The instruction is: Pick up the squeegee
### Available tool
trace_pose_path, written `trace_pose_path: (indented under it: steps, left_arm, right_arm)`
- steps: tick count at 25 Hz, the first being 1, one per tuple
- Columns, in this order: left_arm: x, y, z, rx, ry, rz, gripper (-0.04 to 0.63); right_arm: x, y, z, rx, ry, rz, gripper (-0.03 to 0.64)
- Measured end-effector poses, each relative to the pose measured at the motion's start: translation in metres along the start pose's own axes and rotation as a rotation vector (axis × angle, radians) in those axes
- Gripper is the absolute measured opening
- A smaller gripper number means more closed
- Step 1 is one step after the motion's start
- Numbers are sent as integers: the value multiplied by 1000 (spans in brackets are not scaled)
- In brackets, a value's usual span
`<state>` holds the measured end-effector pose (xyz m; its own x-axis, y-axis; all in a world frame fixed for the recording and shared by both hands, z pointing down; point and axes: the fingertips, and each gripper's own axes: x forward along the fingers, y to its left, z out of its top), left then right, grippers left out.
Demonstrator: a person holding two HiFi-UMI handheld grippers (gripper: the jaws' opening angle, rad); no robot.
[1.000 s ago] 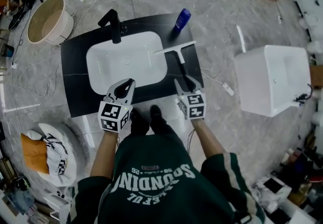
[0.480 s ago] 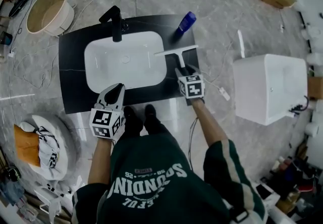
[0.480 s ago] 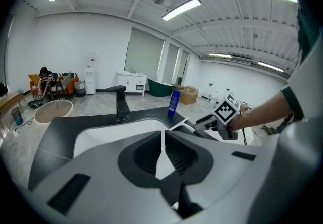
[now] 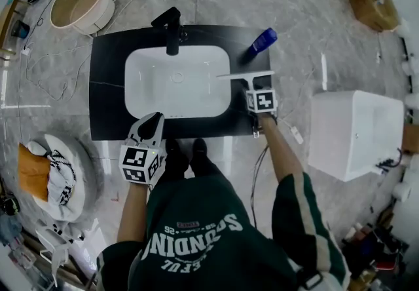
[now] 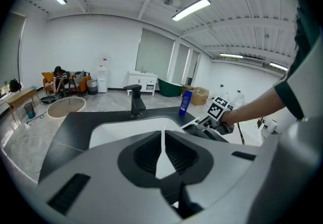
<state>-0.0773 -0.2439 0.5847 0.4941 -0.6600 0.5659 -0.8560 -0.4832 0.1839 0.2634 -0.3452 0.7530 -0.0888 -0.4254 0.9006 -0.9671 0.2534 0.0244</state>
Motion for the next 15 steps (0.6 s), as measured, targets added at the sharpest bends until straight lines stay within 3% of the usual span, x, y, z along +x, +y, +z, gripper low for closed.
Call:
trace_pose_path:
  steps: [11,15]
  left_arm:
    - [-9,15,-5,-26,-6,42,23]
    - [-13,16,-5,-26,-7,41,23]
  right_arm:
    - [27,-11,-4,20,86,10,164]
    - [24,-5,-5,35,112,17,81]
